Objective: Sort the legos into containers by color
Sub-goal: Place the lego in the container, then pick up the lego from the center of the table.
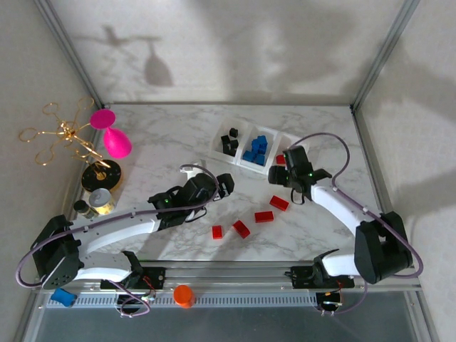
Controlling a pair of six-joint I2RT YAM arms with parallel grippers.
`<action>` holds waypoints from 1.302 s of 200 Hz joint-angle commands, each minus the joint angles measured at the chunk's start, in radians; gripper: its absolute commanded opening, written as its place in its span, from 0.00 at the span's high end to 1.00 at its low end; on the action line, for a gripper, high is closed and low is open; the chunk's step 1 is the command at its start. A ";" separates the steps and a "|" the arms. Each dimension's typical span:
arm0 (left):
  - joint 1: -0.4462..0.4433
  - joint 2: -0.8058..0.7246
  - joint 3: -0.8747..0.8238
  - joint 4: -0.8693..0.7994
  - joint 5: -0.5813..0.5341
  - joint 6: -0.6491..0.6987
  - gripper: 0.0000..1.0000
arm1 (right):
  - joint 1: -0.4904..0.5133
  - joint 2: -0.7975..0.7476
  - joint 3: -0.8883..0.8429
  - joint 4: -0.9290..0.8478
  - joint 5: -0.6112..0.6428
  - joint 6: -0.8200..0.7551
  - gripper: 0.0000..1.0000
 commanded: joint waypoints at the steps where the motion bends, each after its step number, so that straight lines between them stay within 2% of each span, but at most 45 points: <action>1: -0.020 -0.012 -0.011 0.011 -0.033 -0.027 0.00 | 0.011 -0.052 -0.070 -0.005 -0.070 0.047 0.25; 38: -0.035 0.017 -0.008 0.021 -0.041 -0.042 0.01 | 0.015 -0.054 -0.148 0.050 -0.114 0.055 0.22; 102: -0.045 0.033 0.001 -0.001 -0.065 -0.046 0.00 | 0.020 0.056 -0.146 0.117 -0.123 0.028 0.20; 149: -0.045 0.028 0.001 -0.017 -0.081 -0.043 0.00 | 0.059 0.048 -0.176 0.090 -0.130 0.043 0.19; 205: -0.045 0.034 0.005 -0.018 -0.089 -0.037 0.00 | 0.114 0.018 -0.214 0.051 -0.100 0.088 0.29; 260: -0.045 0.040 0.012 -0.024 -0.092 -0.035 0.00 | 0.126 0.070 -0.184 0.051 -0.013 0.093 0.40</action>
